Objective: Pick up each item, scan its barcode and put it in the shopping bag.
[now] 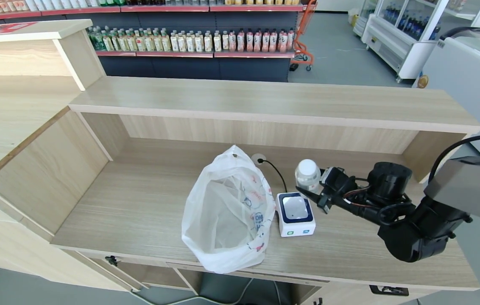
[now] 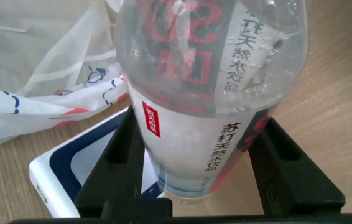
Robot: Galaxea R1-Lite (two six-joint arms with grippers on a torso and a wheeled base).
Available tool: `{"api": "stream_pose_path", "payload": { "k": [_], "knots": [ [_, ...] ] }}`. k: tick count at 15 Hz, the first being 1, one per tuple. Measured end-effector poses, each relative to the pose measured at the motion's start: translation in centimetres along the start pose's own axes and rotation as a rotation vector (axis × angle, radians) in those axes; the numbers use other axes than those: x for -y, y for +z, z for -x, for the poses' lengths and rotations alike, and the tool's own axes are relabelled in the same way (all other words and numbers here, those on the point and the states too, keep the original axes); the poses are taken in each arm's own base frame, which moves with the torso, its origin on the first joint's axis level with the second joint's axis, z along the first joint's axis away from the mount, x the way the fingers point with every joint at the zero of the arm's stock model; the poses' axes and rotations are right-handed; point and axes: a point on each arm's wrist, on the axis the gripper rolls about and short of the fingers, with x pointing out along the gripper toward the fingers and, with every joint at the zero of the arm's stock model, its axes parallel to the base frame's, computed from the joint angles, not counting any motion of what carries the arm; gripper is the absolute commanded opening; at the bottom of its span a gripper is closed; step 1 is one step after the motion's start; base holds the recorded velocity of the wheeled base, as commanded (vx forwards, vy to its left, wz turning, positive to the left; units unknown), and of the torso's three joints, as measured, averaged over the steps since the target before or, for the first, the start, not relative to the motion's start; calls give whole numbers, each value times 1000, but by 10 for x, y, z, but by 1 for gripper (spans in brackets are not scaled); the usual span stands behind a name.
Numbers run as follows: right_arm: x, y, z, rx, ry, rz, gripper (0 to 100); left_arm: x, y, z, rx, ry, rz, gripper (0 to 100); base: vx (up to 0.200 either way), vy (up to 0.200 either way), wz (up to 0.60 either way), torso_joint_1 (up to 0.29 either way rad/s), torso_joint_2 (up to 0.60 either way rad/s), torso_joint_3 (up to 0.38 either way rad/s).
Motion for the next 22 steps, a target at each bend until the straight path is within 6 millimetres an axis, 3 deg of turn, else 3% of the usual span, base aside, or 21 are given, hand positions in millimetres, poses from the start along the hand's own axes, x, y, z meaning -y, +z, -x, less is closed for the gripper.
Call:
{"api": "stream_pose_path", "payload": {
  "k": [8,22],
  "knots": [
    [-8,-5,-28,96,4,38,0,0,0,0,0,0,-1,100,0,0,0,0,0,0],
    [-21,-5,-9,53,47,45,0,0,0,0,1,0,0,100,0,0,0,0,0,0]
  ]
}}
